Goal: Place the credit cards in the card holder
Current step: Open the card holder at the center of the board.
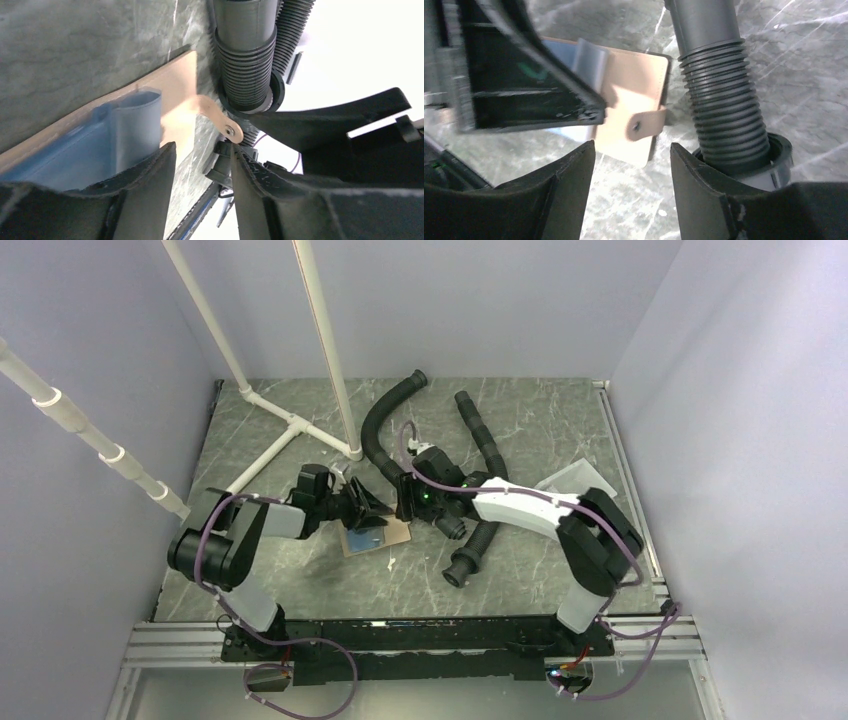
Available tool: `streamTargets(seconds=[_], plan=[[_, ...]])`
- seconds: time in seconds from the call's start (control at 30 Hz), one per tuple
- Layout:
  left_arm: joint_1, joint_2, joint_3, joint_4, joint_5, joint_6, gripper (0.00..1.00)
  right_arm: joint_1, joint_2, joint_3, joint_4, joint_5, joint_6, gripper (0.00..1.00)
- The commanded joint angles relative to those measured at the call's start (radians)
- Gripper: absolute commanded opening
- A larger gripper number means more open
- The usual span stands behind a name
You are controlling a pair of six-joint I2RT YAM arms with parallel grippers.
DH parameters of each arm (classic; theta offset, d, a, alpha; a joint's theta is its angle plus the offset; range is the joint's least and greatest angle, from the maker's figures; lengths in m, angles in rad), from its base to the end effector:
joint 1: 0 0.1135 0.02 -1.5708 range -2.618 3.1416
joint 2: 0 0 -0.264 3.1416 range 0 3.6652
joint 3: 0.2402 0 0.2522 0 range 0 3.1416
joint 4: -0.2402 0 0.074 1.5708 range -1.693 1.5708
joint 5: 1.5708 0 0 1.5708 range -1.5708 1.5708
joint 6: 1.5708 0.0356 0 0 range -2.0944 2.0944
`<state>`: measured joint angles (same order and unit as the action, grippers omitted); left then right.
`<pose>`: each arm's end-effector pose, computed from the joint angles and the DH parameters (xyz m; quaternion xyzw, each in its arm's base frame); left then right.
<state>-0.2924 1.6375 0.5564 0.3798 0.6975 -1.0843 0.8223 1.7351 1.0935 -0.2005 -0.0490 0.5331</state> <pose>0.2645 -0.1035 0.1236 -0.1960 0.8419 -0.4908 0.1088 0.2494 0.2710 0.1937 -0.1432 0.9231 0.2412 0.2632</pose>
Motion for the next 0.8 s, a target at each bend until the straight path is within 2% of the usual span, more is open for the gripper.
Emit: streamTargets(seconds=[0.0, 0.1, 0.17, 0.23, 0.37, 0.5, 0.57, 0.67, 0.77], plan=[[-0.027, 0.059, -0.026, 0.292, 0.081, -0.106, 0.53, -0.002, -0.151, -0.021, 0.003, -0.002, -0.013, 0.61], [-0.056, 0.061, -0.041, 0.381, 0.067, -0.14, 0.58, -0.002, -0.178, -0.032, 0.012, -0.023, -0.013, 0.61], [-0.085, 0.03, -0.026, 0.347, 0.043, -0.12, 0.61, -0.002, -0.18, -0.032, 0.007, -0.017, -0.016, 0.61], [-0.119, -0.004, 0.025, 0.231, 0.004, -0.053, 0.66, -0.004, -0.183, -0.037, 0.007, -0.012, -0.016, 0.61], [-0.14, -0.066, 0.101, -0.015, -0.057, 0.042, 0.68, -0.012, -0.209, -0.05, -0.001, 0.007, -0.022, 0.61], [-0.119, -0.338, 0.171, -0.523, -0.307, 0.244, 0.9, -0.014, -0.238, -0.058, -0.013, 0.037, -0.023, 0.66], [-0.086, -0.421, 0.206, -0.7, -0.369, 0.313, 0.95, -0.003, -0.24, -0.061, -0.002, 0.045, -0.015, 0.72], [-0.036, -0.494, 0.216, -0.866, -0.41, 0.34, 0.99, 0.041, -0.222, -0.044, 0.012, 0.106, -0.004, 0.76], [-0.02, -0.536, 0.189, -0.936, -0.462, 0.317, 0.99, 0.095, -0.159, 0.018, 0.006, 0.14, 0.013, 0.76]])
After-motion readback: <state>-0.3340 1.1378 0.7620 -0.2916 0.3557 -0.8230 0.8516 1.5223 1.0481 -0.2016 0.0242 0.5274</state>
